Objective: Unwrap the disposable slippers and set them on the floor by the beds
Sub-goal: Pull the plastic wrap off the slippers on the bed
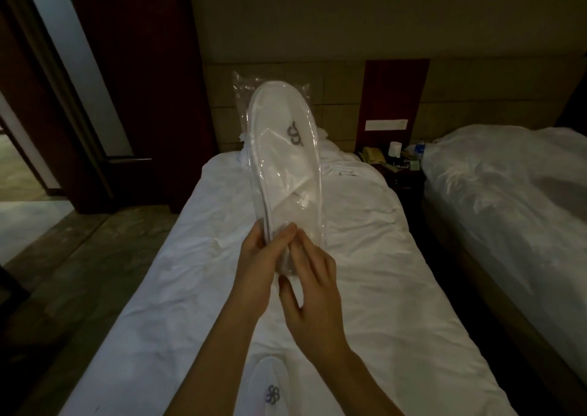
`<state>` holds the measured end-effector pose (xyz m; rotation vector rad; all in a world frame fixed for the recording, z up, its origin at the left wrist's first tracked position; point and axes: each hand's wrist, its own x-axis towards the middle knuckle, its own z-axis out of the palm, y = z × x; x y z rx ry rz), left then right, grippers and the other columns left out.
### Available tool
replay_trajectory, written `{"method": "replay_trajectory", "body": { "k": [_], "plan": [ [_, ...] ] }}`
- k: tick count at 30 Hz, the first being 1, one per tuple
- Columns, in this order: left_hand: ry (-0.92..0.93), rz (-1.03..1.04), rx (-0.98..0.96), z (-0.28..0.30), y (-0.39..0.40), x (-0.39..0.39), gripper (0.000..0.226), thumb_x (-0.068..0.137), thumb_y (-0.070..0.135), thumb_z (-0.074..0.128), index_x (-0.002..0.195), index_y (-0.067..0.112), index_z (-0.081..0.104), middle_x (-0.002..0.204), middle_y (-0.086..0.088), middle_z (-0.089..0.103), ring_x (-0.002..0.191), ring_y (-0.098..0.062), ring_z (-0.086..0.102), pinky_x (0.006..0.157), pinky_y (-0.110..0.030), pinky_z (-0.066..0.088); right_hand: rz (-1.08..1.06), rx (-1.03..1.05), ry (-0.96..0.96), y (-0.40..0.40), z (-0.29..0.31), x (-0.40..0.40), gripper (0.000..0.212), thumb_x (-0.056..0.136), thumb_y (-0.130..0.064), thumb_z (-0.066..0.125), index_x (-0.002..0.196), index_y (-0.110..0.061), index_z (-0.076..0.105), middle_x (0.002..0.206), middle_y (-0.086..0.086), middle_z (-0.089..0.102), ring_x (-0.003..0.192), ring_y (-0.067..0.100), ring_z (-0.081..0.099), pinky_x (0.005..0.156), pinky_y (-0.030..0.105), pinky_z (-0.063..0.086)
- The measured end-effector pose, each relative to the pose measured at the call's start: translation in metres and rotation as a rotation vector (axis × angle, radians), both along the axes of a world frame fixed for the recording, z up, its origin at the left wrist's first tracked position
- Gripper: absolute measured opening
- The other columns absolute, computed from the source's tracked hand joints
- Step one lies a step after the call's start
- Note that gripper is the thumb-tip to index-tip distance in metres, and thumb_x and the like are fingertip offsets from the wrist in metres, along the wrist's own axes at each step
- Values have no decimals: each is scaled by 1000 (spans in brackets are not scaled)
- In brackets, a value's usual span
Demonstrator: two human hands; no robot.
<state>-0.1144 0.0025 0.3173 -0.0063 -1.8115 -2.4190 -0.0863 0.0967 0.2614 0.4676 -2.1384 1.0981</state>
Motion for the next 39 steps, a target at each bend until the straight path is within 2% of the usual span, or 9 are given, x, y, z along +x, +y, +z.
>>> {"method": "replay_trajectory", "body": {
  "k": [6, 12, 16, 19, 22, 24, 28, 32, 39],
  "plan": [
    [-67, 29, 18, -5, -12, -7, 12, 89, 20, 66, 99, 25, 69, 81, 11, 77, 90, -20, 72, 72, -34, 56, 46, -103, 9, 7, 2, 0, 42, 92, -22, 53, 134, -19, 51, 132, -3, 53, 120, 9, 53, 93, 26, 52],
    [-77, -66, 97, 4, -17, -8, 27, 91, 16, 63, 118, 15, 67, 110, -7, 75, 100, -23, 73, 82, -36, 57, -47, 98, 122, 11, 11, -9, 22, 88, -19, 61, 109, -14, 64, 107, 2, 61, 95, 13, 60, 76, 21, 53],
    [-57, -83, 75, 13, -19, -11, 26, 91, 15, 62, 116, 15, 69, 111, -6, 75, 102, -21, 72, 81, -33, 58, -107, 327, 133, 9, 7, -7, 21, 83, -24, 66, 103, -17, 67, 103, 0, 63, 89, 16, 60, 71, 25, 52],
    [-43, -92, 55, 16, -18, -10, 25, 91, 13, 62, 114, 15, 70, 112, -6, 75, 104, -21, 71, 84, -34, 57, -155, 375, 137, 7, 6, -7, 22, 81, -17, 68, 103, -17, 67, 101, 0, 64, 84, 17, 59, 68, 26, 51],
    [-48, -99, 76, 15, -16, -8, 21, 91, 12, 62, 108, 18, 72, 108, -4, 76, 98, -17, 73, 78, -29, 60, -203, 384, 173, 5, 10, -8, 16, 83, -13, 61, 98, -15, 67, 90, 1, 64, 76, 17, 58, 65, 26, 49],
    [-51, -100, 82, 14, -15, -8, 20, 90, 11, 63, 107, 18, 72, 107, -4, 76, 99, -18, 73, 77, -28, 59, -217, 393, 168, 4, 10, -10, 13, 80, -9, 66, 92, -13, 68, 84, 1, 64, 73, 17, 58, 66, 27, 50],
    [-33, -76, 45, 11, -12, -5, 20, 89, 11, 64, 107, 17, 72, 105, -3, 77, 98, -15, 73, 76, -26, 58, -202, 455, 149, 2, 2, -13, 31, 68, 0, 79, 93, -9, 63, 82, 5, 63, 74, 19, 60, 74, 27, 53],
    [-10, -81, 18, 10, -9, -3, 18, 89, 9, 64, 103, 17, 73, 102, -1, 77, 96, -12, 73, 76, -23, 57, -184, 408, 156, 1, 6, -8, 54, 57, 7, 81, 94, -13, 46, 77, 6, 61, 68, 19, 59, 70, 25, 54],
    [-18, -54, -8, 5, -6, -2, 18, 89, 12, 66, 103, 22, 73, 103, 2, 77, 103, -16, 70, 88, -31, 56, -196, 431, 113, -3, 2, -3, 48, 52, 5, 85, 89, -8, 57, 76, 6, 62, 67, 19, 61, 72, 27, 58]
  ]
}}
